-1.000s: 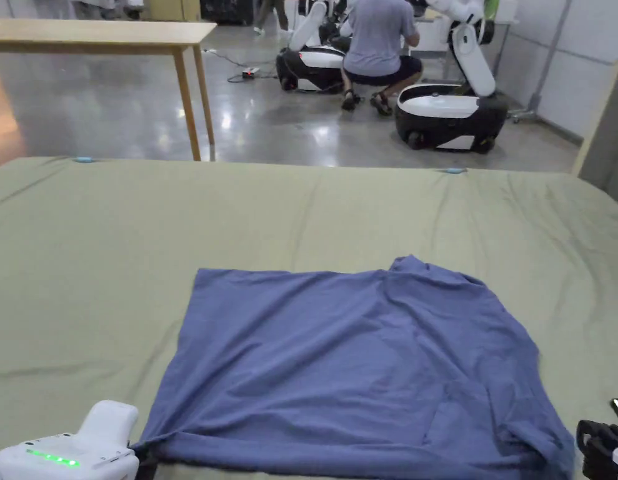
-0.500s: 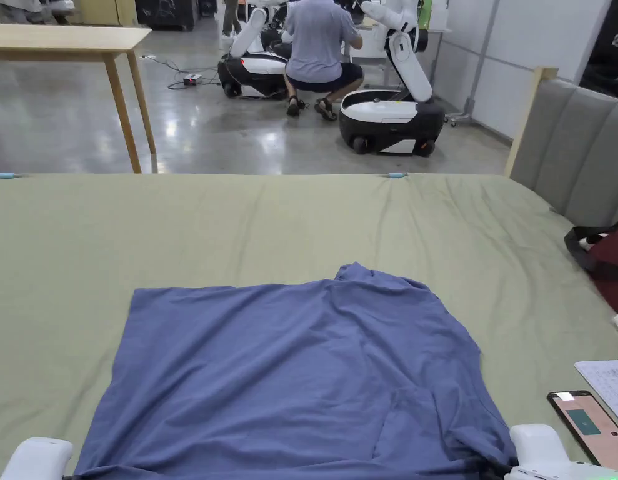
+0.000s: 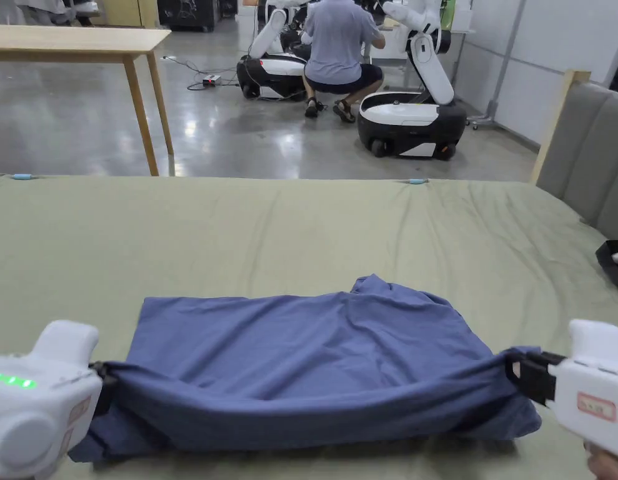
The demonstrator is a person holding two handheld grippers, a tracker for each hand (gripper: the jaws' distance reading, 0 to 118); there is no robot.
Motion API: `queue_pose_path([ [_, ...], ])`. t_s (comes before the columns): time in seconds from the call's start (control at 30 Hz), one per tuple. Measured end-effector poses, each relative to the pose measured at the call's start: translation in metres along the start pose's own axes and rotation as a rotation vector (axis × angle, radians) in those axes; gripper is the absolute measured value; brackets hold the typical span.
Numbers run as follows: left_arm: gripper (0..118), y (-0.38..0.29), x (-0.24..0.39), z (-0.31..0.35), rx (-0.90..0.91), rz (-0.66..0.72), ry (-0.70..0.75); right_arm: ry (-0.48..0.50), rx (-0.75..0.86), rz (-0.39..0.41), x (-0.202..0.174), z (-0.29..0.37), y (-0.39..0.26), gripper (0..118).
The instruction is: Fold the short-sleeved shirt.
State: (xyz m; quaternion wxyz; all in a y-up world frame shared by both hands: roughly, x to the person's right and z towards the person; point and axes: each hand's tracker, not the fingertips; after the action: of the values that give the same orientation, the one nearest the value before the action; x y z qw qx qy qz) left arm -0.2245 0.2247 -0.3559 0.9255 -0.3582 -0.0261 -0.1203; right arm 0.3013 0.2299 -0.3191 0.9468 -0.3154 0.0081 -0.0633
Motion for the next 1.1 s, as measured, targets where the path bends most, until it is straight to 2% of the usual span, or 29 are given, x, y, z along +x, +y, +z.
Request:
queue_pose_path([
  [0.13,7,0.025,-0.002,-0.077,-0.106,0.016,-0.008,-0.093,-0.091,0.025,0.003,-0.079,0.021,11],
  [0.23,7,0.024,-0.001,-0.116,-0.192,0.081,-0.043,-0.114,-0.184,-0.012,0.009,-0.122,0.017,10],
  [0.3,8,0.02,-0.002,-0.124,-0.183,0.123,-0.041,-0.117,-0.203,-0.034,0.012,-0.135,0.009,13],
  [0.33,18,0.018,-0.002,-0.12,-0.161,0.139,-0.038,-0.111,-0.193,-0.031,0.013,-0.135,0.005,27],
  [0.37,40,0.018,-0.002,-0.114,-0.143,0.152,-0.032,-0.117,-0.184,-0.023,0.012,-0.133,0.004,57],
  [0.4,87,0.017,-0.002,-0.103,-0.103,0.155,-0.025,-0.13,-0.164,-0.009,0.008,-0.123,0.003,100],
  [0.43,111,0.015,-0.003,-0.091,-0.061,0.156,-0.038,-0.12,-0.151,-0.003,0.006,-0.112,0.001,112],
  [0.47,116,0.01,-0.004,-0.073,0.001,0.164,-0.037,-0.084,-0.106,0.011,0.003,-0.096,-0.001,114],
  [0.5,115,0.005,-0.002,-0.049,0.106,0.176,-0.03,-0.063,-0.032,0.039,-0.004,-0.074,-0.004,113],
  [0.67,115,-0.041,0.019,0.045,0.394,0.152,-0.017,-0.027,0.271,0.131,-0.043,0.021,-0.042,113],
  [0.73,115,-0.062,0.028,0.059,0.341,0.134,-0.027,-0.021,0.339,0.145,-0.056,0.049,-0.061,110],
  [0.77,115,-0.071,0.032,0.064,0.298,0.121,-0.053,-0.019,0.351,0.144,-0.061,0.057,-0.068,96],
  [0.8,110,-0.081,0.036,0.069,0.286,0.125,-0.047,-0.039,0.342,0.144,-0.068,0.062,-0.075,59],
  [0.83,98,-0.09,0.037,0.068,0.261,0.119,-0.042,-0.055,0.335,0.15,-0.074,0.063,-0.079,26],
  [0.87,75,-0.095,0.037,0.063,0.208,0.107,-0.039,-0.054,0.328,0.153,-0.078,0.065,-0.083,10],
  [0.9,26,-0.1,0.038,0.059,0.152,0.092,-0.026,-0.03,0.309,0.146,-0.079,0.068,-0.085,10],
  [0.93,2,-0.106,0.038,0.055,0.13,0.076,-0.017,0.005,0.278,0.127,-0.08,0.068,-0.086,10],
  [1.0,2,-0.113,0.031,0.042,0.071,0.11,-0.093,0.017,0.273,0.095,-0.08,0.066,-0.089,10],
  [1.1,2,-0.117,0.019,0.022,0.012,0.127,-0.053,0.002,0.254,0.104,-0.08,0.065,-0.093,10],
])
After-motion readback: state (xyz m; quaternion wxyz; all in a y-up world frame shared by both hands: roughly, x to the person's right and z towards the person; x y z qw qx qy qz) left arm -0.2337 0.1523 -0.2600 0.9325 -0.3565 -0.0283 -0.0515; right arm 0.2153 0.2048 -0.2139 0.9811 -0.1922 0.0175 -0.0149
